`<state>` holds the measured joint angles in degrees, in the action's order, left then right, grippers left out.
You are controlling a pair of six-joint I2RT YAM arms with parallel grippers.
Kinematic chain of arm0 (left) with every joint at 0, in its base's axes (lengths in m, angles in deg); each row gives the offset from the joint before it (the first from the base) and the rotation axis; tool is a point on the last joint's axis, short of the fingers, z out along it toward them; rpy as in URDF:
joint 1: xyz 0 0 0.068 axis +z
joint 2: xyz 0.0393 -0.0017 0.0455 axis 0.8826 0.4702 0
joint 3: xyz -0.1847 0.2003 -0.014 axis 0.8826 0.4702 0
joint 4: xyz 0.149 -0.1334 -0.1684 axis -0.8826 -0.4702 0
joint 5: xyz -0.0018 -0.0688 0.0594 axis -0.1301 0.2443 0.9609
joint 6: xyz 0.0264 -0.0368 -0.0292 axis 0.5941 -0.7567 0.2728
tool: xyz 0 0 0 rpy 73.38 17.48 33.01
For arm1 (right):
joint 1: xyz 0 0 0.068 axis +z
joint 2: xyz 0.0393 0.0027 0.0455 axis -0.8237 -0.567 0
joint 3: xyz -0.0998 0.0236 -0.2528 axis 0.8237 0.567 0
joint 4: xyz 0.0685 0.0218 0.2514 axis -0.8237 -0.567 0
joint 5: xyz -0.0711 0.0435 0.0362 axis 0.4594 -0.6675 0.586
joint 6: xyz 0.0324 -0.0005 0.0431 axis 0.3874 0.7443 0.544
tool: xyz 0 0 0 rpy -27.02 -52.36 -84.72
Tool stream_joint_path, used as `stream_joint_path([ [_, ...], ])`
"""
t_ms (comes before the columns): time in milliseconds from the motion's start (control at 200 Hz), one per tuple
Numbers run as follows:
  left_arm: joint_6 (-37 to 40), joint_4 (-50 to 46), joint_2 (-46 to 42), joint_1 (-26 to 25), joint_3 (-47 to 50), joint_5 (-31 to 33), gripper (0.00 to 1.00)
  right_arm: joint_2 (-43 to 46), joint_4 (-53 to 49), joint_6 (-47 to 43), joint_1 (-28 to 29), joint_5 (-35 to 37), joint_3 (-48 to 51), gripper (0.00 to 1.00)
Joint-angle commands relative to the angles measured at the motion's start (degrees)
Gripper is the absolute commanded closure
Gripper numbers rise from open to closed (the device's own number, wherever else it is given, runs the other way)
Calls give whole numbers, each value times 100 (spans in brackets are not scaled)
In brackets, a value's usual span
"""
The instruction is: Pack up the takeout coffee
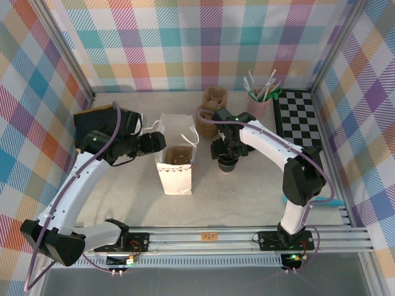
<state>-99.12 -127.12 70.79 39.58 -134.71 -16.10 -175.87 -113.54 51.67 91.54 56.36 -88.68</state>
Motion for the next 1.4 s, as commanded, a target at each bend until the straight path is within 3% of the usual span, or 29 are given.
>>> stream_joint_path([
  [0,98,-51,-143,-48,-51,7,25,30,-284,8,31,26,-255,15],
  [295,115,-68,-150,-48,-39,17,25,148,-679,-91,44,-85,-698,15],
  [550,173,-103,-115,-48,-111,41,25,165,-1475,-255,75,-176,-1745,15],
  [790,177,-107,-113,-48,-107,50,25,-98,-2411,-336,114,-234,-3121,16],
  [1140,193,-160,-54,-56,-203,60,27,-981,-3640,-456,169,-332,-5955,18],
  [1395,221,-164,-17,-57,-220,42,28,-872,-3432,-427,172,-561,-6134,20],
])
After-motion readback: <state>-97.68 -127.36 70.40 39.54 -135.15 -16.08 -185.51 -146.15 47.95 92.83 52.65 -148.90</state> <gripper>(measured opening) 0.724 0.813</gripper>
